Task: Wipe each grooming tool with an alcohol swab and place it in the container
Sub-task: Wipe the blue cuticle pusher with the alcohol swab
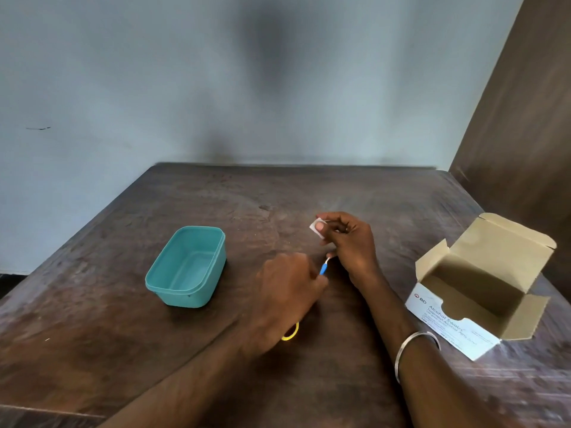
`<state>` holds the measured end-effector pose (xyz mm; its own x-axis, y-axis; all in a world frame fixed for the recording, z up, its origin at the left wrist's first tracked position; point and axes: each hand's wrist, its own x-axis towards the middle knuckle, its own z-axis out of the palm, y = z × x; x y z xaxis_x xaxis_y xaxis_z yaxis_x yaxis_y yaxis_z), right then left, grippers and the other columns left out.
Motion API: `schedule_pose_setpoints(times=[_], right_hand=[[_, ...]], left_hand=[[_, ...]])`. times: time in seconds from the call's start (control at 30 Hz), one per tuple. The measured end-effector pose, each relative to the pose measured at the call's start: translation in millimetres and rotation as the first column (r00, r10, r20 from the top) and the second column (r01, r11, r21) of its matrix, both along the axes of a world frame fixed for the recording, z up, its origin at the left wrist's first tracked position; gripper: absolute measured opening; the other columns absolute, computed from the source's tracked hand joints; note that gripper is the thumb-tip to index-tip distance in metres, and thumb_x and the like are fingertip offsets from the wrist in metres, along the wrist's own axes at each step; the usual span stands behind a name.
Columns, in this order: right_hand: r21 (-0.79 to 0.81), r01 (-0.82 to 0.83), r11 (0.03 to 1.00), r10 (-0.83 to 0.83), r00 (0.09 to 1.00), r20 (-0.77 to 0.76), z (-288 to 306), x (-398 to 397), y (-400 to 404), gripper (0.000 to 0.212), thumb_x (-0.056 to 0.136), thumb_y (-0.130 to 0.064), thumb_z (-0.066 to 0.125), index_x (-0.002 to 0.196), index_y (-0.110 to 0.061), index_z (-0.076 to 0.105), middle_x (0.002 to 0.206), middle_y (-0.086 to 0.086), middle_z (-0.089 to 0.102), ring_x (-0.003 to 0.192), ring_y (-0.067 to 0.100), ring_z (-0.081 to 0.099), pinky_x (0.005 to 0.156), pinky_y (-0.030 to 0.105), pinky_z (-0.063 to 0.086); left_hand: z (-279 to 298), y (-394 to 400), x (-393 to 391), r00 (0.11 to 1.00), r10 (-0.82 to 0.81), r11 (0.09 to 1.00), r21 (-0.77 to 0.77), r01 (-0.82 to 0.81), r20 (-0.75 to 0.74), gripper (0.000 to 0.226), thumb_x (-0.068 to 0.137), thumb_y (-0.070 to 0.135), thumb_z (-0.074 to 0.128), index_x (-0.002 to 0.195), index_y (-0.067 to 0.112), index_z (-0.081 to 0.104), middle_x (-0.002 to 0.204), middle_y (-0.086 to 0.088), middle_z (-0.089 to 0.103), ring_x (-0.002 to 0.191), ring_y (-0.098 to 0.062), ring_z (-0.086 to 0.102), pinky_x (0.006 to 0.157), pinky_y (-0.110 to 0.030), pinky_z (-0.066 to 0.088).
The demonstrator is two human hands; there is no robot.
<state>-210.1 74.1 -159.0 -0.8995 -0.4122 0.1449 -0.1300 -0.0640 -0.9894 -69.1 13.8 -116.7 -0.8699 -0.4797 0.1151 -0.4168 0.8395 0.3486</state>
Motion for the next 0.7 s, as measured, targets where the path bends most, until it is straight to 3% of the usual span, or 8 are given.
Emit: schedule_pose_setpoints(times=[0.07,0.17,0.27,0.33,0.53,0.7], right_hand=[[-0.062,0.053,0.997,-0.048,0.996,0.071,1,-2,1,0.009,0.086,-0.014,0.075,0.092,-0.021,0.075,0.081,-0.001,0.076,0.062,0.015,0.067,0.04,0.023,0.047],[-0.109,0.082,0.991,-0.07,0.991,0.114,2,-3,2,0.004,0.088,-0.013,0.073,0.091,-0.016,0.074,0.081,0.0,0.077,0.061,0.013,0.067,0.041,0.025,0.048],[-0.127,0.088,0.988,-0.074,0.991,0.112,0,-3,1,0.014,0.09,-0.012,0.071,0.103,-0.006,0.071,0.085,0.006,0.076,0.058,0.016,0.064,0.04,0.023,0.046],[-0.142,0.078,0.987,-0.061,0.991,0.117,-1,-3,0,0.018,0.092,-0.011,0.069,0.109,-0.006,0.069,0.089,0.008,0.077,0.055,0.016,0.064,0.04,0.022,0.046],[-0.086,0.049,0.995,-0.038,0.992,0.118,0,-1,0,0.015,0.092,-0.019,0.07,0.105,-0.011,0.072,0.09,0.004,0.079,0.062,0.018,0.07,0.042,0.024,0.044],[-0.062,0.1,0.993,-0.094,0.992,0.089,-1,-3,0,0.009,0.088,-0.02,0.074,0.095,-0.015,0.077,0.074,0.002,0.073,0.054,0.014,0.054,0.037,0.023,0.038]], left_hand=[[1,-8,-6,0.988,0.028,0.986,0.167,-0.002,-0.153,0.019,0.082,0.038,0.063,0.085,0.022,0.072,0.078,0.003,0.071,0.077,-0.014,0.067,0.07,-0.032,0.052],[-2,-19,-18,0.931,0.102,0.894,0.443,0.069,-0.35,0.007,0.083,0.029,0.065,0.084,0.024,0.071,0.068,0.006,0.07,0.066,-0.008,0.067,0.067,-0.033,0.056],[-7,-34,-31,0.869,0.186,0.836,0.538,0.105,-0.459,0.008,0.088,0.021,0.064,0.087,0.026,0.07,0.065,0.006,0.071,0.059,-0.004,0.066,0.061,-0.026,0.053],[-11,-45,-42,0.837,0.233,0.786,0.603,0.138,-0.496,0.014,0.091,0.016,0.06,0.085,0.027,0.066,0.063,0.004,0.068,0.053,-0.008,0.063,0.057,-0.029,0.051],[-35,-62,-53,0.833,0.213,0.757,0.625,0.19,-0.511,0.016,0.097,0.027,0.053,0.091,0.019,0.066,0.064,0.007,0.057,0.055,-0.008,0.048,0.057,-0.036,0.04],[-47,-58,-56,0.841,0.082,0.791,0.548,0.271,-0.535,0.022,0.099,0.03,0.055,0.083,0.018,0.063,0.064,0.007,0.057,0.054,-0.003,0.047,0.058,-0.028,0.04]])
